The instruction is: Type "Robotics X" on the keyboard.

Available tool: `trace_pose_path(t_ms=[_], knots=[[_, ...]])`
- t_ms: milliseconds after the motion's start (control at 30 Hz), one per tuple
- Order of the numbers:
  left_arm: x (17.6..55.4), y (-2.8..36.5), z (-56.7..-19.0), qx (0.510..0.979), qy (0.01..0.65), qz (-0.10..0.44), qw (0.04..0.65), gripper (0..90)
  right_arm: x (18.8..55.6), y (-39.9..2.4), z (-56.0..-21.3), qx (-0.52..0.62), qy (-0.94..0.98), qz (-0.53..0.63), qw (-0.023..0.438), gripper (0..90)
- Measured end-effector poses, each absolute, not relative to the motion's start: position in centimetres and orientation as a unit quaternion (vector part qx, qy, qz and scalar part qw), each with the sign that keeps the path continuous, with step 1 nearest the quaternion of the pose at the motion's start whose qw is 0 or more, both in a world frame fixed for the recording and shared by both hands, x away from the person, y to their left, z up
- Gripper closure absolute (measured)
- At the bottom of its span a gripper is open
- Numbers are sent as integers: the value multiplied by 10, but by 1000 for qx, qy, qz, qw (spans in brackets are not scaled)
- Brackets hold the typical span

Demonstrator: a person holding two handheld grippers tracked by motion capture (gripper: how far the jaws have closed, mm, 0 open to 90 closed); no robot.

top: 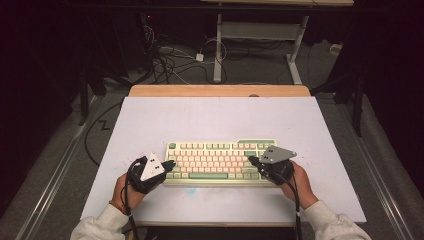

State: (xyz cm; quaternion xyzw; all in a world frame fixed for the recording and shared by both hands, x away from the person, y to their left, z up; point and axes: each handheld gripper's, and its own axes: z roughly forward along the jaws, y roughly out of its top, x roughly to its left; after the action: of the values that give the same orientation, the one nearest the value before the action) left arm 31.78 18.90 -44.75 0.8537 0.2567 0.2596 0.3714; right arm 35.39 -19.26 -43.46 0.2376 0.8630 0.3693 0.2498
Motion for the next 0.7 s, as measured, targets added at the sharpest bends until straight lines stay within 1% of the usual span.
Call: trace_pose_path(t_ms=[233, 300, 333, 400, 433, 467, 500, 567, 600, 700], knots=[[314, 192, -450, 854, 260, 253, 373, 823, 355, -187, -435, 235, 864, 370, 248, 900], [314, 193, -451, 853, 262, 254, 372, 805, 355, -186, -434, 232, 865, 370, 248, 900], [313, 194, -451, 852, 265, 253, 373, 774, 355, -185, -434, 231, 865, 371, 247, 900], [313, 194, -452, 854, 264, 248, 373, 754, 356, -184, -434, 232, 864, 371, 247, 900], [313, 194, -452, 855, 260, 249, 373, 697, 357, -183, -434, 232, 864, 372, 246, 900], [313, 194, -453, 857, 259, 248, 370, 697, 357, -183, -434, 232, 864, 372, 246, 900], [313, 193, -454, 859, 257, 247, 368, 618, 358, -182, -434, 232, 864, 372, 246, 900], [313, 193, -455, 860, 255, 243, 368, 506, 359, -180, -433, 232, 865, 373, 243, 900], [312, 193, -455, 860, 253, 242, 370, 506, 359, -180, -433, 232, 865, 373, 243, 900], [310, 194, -457, 860, 250, 241, 375, 430, 360, -176, -433, 231, 865, 374, 243, 900]])
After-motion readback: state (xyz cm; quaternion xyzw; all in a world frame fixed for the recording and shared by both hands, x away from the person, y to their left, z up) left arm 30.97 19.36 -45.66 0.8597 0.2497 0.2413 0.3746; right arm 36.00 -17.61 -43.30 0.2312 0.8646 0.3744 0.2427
